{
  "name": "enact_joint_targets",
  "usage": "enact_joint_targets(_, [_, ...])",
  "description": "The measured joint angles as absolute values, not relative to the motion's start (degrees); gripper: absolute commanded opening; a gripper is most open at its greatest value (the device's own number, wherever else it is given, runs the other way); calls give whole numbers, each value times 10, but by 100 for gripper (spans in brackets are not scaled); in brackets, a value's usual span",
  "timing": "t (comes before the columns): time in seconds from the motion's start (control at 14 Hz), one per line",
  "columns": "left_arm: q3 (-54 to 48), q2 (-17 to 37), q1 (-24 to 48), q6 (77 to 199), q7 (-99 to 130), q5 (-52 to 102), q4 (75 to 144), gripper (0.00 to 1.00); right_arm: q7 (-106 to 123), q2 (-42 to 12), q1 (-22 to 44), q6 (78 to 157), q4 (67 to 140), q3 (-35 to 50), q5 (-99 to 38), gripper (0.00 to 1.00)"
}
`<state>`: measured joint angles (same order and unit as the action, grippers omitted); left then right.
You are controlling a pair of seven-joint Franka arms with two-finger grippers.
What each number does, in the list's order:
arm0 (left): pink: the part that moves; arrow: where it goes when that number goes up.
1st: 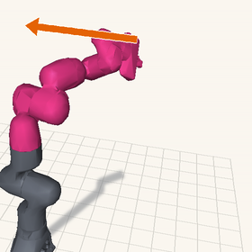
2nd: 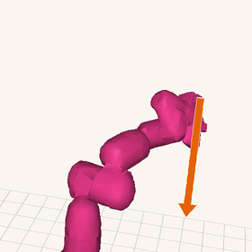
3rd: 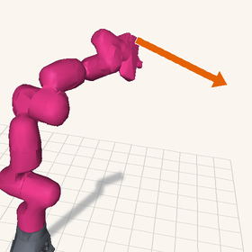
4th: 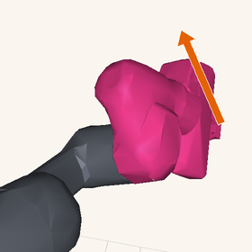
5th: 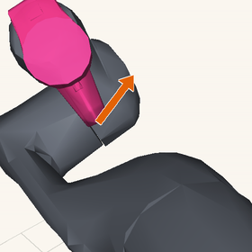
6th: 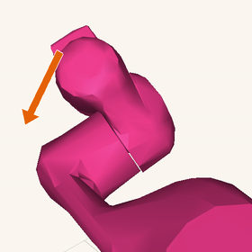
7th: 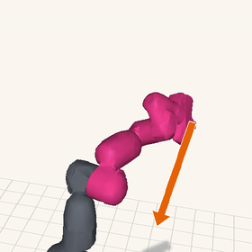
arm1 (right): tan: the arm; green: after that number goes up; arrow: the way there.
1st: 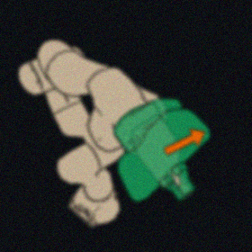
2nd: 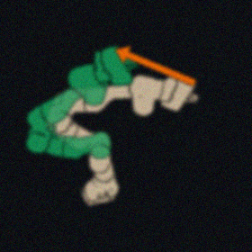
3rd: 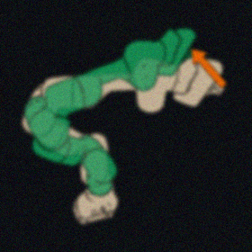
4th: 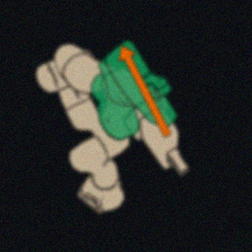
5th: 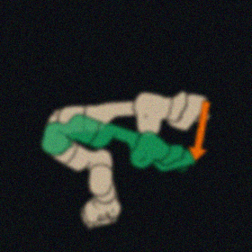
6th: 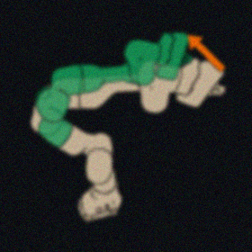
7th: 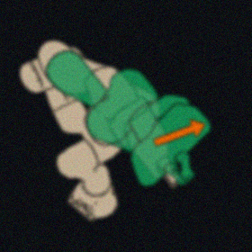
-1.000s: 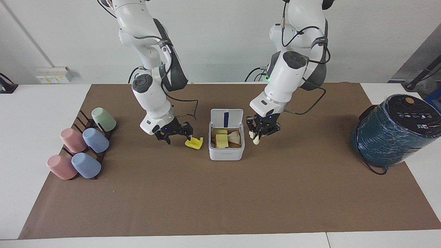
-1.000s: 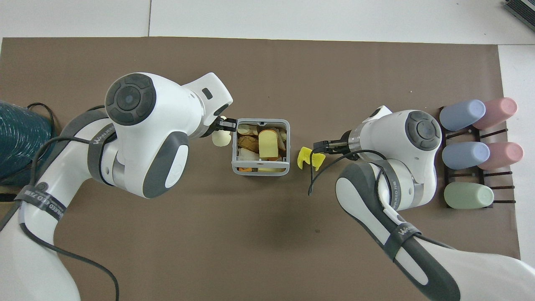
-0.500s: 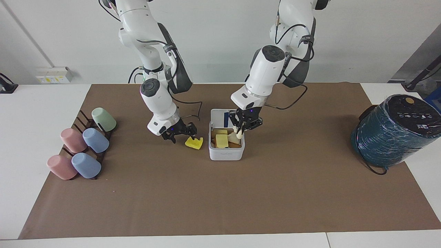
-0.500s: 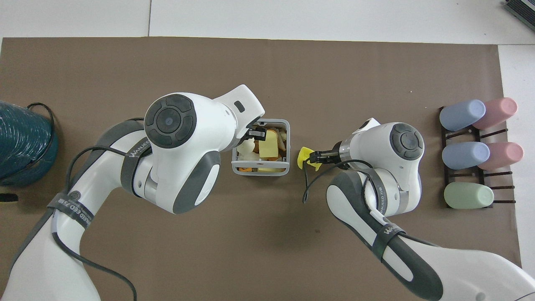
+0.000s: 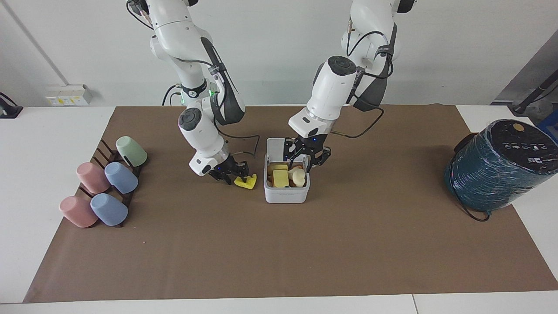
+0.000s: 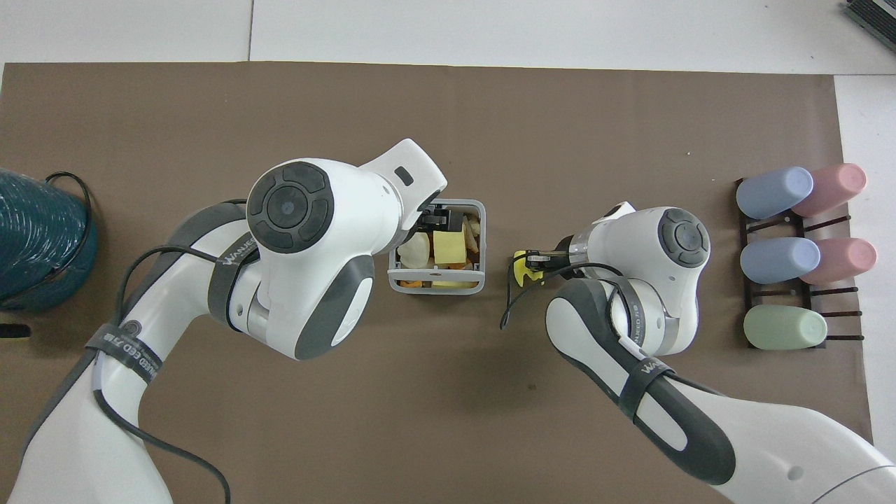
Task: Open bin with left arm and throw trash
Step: 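Grasp the yellow piece with the right gripper while the left gripper withdraws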
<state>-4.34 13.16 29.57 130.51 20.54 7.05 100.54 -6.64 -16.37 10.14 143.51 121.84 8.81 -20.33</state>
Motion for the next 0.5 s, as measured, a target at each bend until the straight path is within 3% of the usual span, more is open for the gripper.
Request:
enact_joint_targets(0.21, [-31, 106, 278, 1243, 205, 70, 999, 100, -77, -156, 96, 1397, 1188, 86, -204, 0])
enact_joint_targets(0.5, [-26, 28, 193, 1109, 155, 70, 994, 100, -108, -102, 60, 1297, 1118, 84, -204, 0])
